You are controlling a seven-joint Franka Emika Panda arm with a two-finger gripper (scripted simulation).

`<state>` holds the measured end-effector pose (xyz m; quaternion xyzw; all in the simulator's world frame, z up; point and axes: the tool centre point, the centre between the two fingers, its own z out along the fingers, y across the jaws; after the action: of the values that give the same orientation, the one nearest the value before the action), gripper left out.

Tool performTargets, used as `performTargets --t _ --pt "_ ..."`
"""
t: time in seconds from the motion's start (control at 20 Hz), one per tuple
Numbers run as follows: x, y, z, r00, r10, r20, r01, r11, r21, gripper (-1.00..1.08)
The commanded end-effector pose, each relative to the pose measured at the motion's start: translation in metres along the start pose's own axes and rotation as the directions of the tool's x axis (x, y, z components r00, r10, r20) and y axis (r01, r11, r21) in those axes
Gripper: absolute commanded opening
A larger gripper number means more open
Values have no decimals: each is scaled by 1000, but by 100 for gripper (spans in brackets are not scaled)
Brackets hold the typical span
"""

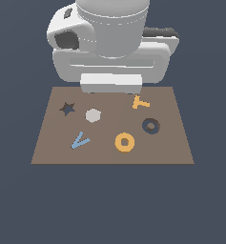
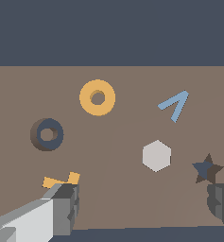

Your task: Insert a designated object into the corresponding slot on a board.

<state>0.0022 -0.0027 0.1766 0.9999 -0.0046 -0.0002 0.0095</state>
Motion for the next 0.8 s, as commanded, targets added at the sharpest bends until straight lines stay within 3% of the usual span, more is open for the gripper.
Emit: performTargets --t 0.0,0.75 --pt "0 0 0 1000 0 0 0 1000 0 100" --pt "29 -13 44 999 -54 -1 54 999 7 100"
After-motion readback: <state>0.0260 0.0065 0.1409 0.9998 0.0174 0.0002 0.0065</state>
